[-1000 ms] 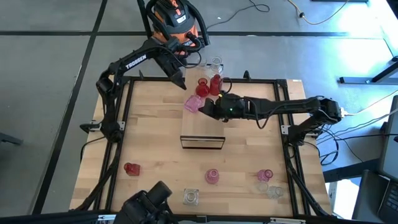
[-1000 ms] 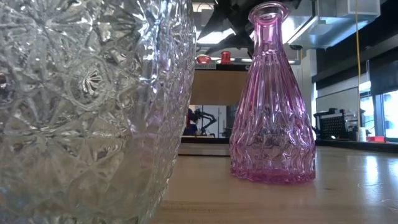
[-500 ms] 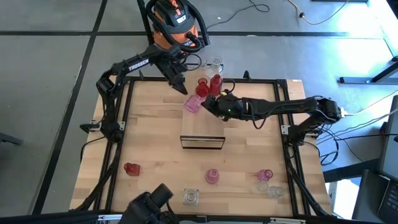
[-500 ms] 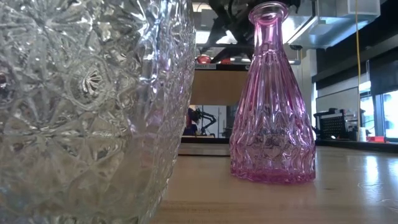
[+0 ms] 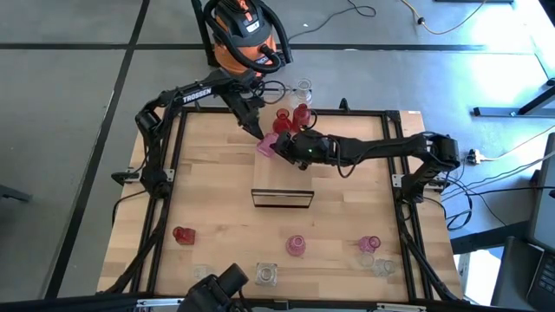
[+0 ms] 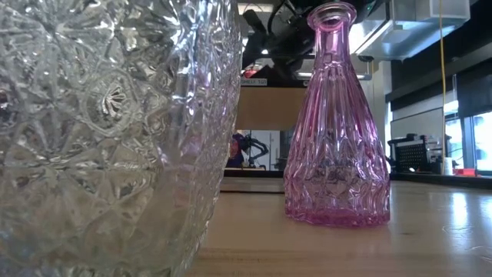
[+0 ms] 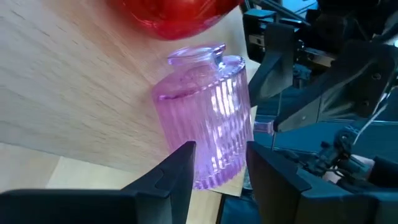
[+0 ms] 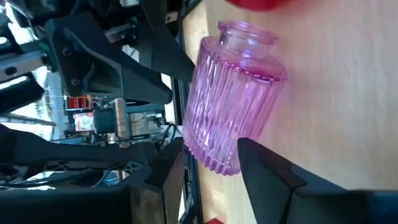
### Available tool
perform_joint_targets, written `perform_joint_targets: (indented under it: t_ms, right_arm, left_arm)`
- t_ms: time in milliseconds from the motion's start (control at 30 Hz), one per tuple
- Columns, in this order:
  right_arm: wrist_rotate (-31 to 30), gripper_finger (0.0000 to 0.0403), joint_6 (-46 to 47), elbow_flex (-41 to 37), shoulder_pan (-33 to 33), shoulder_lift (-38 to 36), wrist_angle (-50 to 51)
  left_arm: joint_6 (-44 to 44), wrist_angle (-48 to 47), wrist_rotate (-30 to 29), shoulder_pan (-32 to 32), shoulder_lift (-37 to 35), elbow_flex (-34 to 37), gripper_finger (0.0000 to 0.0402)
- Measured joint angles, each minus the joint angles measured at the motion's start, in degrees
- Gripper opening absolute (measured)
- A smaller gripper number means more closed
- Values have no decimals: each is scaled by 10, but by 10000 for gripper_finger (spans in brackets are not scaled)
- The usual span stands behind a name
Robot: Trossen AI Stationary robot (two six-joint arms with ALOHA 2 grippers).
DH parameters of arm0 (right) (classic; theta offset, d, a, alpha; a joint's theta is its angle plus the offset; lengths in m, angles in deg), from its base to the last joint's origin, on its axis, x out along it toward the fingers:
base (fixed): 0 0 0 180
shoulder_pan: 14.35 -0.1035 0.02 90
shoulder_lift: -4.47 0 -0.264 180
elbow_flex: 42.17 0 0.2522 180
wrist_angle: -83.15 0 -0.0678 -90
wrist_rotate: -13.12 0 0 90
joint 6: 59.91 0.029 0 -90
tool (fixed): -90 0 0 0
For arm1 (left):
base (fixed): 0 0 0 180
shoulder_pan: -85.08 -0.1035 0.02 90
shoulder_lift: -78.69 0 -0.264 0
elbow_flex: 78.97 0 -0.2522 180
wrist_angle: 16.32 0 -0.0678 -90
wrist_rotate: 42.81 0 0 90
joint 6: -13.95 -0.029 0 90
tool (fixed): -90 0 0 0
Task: Sort vases onto shelf
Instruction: Put the purple vase on the shelf
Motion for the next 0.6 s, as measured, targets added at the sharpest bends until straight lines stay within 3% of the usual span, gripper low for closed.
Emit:
perform_joint_targets:
  t_ms: [367,600]
  right_arm:
    - [-33,147,10,0,-8,2,8]
    - [-52,147,27,0,-17,1,24]
  left_arm:
    - [15,10,-42,-11,0,0,140]
    - [16,10,-40,-24,0,0,140]
